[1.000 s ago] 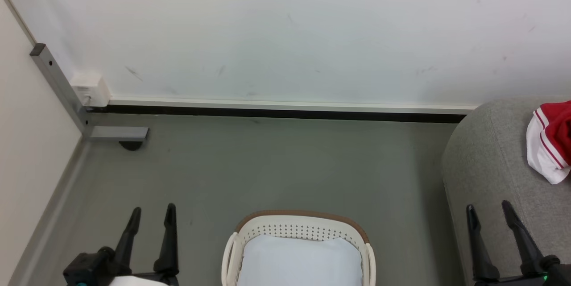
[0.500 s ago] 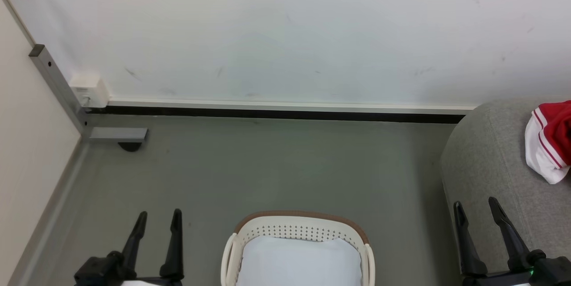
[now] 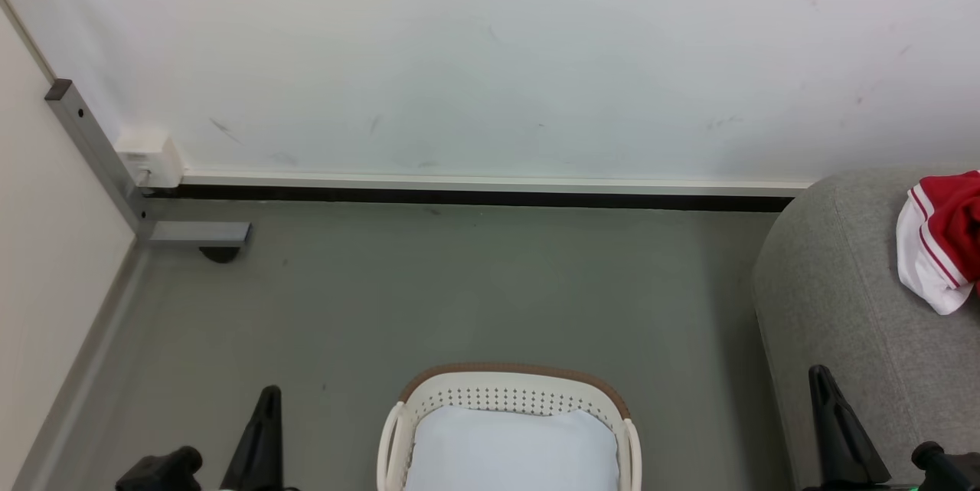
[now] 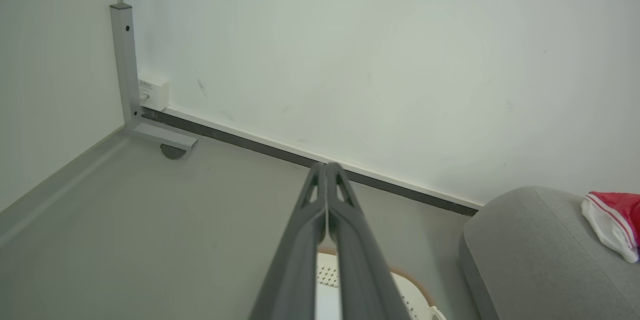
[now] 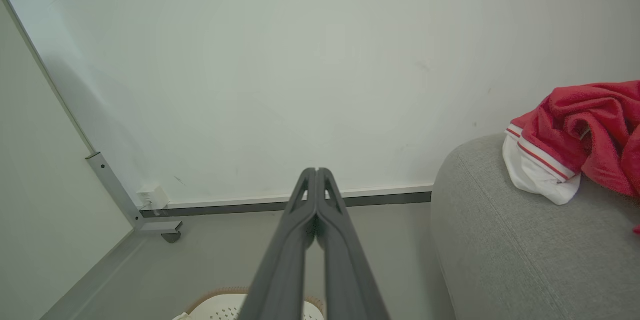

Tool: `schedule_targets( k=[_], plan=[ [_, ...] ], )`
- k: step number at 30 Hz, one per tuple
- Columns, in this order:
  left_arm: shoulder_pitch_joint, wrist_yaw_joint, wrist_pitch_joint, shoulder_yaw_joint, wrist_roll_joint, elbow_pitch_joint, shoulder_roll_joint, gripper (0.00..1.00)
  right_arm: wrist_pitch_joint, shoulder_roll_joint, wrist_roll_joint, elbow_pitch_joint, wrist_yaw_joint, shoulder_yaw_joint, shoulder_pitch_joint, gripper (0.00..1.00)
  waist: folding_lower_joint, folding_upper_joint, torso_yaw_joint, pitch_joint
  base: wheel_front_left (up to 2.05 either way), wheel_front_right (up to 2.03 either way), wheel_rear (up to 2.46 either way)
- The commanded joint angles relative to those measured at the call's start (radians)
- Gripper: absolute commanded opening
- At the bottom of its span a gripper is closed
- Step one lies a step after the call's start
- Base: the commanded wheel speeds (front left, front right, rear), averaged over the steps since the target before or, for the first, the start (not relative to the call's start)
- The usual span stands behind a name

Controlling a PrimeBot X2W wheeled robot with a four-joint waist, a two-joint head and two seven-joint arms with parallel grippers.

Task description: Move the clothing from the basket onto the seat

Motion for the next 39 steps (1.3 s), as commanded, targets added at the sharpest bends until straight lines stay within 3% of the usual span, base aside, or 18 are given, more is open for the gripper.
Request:
schedule_targets(
  k=[1,20,39],
  plan=[
    [-0.024,-0.005,0.007,0.011,-0.045,-0.013,0.003,0.0,0.008,-0.006,0.045,-0.008,0.0,-0.007,-0.024,0.0,0.0,-0.0001,0.0,0.0,0.0,0.0,0.0],
    [-0.045,-0.02,0.087,0.043,-0.347,-0.005,-0.005,0.0,0.081,-0.01,0.357,0.021,-0.001,-0.036,-0.055,0.0,0.0,-0.0001,0.0,0.0,0.0,0.0,0.0],
    [-0.064,-0.032,0.152,0.071,-0.58,0.006,-0.011,0.0,0.141,-0.009,0.594,0.043,-0.001,-0.064,-0.077,0.0,0.0,-0.0001,0.0,0.0,0.0,0.0,0.0]
  ],
)
